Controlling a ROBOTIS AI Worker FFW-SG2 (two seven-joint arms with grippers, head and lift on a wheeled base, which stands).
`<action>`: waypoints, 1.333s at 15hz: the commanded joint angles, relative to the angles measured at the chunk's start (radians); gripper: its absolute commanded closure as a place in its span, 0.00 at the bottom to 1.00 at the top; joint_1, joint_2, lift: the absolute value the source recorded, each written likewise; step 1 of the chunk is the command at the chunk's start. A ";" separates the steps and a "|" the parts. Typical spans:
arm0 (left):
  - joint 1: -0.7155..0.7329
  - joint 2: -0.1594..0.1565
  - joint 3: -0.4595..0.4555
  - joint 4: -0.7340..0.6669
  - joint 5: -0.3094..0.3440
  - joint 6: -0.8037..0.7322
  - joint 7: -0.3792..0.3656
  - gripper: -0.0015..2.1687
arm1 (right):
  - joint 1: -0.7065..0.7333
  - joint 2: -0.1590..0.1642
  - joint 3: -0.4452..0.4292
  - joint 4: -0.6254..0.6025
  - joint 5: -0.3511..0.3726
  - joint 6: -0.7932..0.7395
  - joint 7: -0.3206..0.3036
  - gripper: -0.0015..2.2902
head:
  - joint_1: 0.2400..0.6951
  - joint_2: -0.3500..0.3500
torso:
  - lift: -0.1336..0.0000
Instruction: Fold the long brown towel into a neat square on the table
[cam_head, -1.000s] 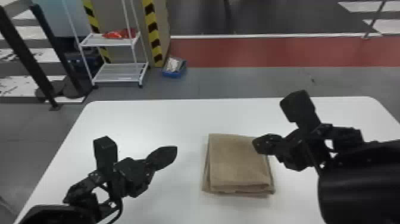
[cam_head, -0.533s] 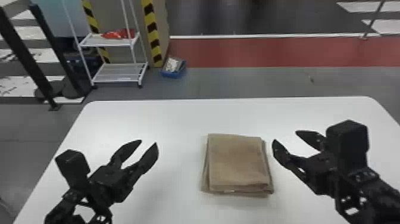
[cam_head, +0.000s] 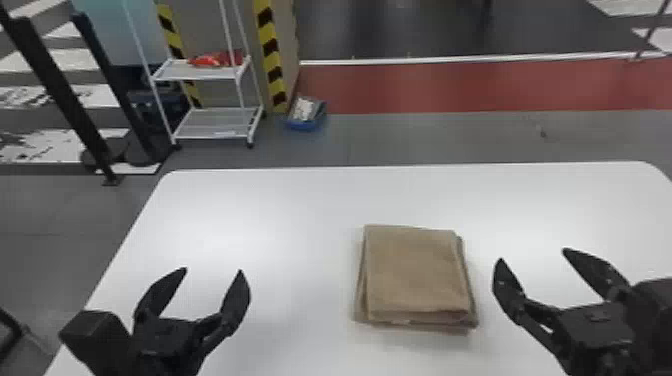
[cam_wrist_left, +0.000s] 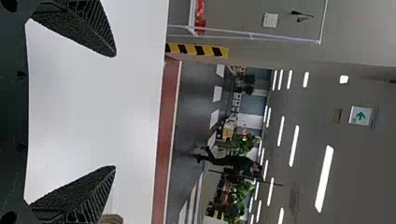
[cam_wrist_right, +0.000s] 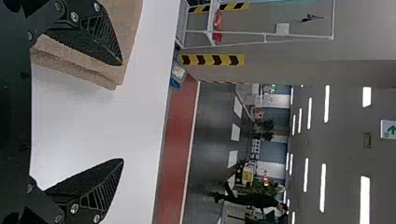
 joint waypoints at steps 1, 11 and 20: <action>0.026 -0.010 -0.005 0.020 0.001 -0.110 0.027 0.00 | 0.008 0.000 -0.001 0.063 -0.030 -0.114 0.000 0.08 | 1.00 0.66 | 0.07; 0.084 -0.010 -0.001 -0.006 -0.045 -0.205 0.066 0.00 | 0.058 -0.011 0.005 0.129 -0.072 -0.362 -0.003 0.08 | 1.00 0.73 | 0.07; 0.114 -0.010 0.013 -0.021 -0.041 -0.199 0.059 0.00 | 0.060 -0.008 0.020 0.128 -0.058 -0.335 -0.003 0.08 | 1.00 0.76 | 0.07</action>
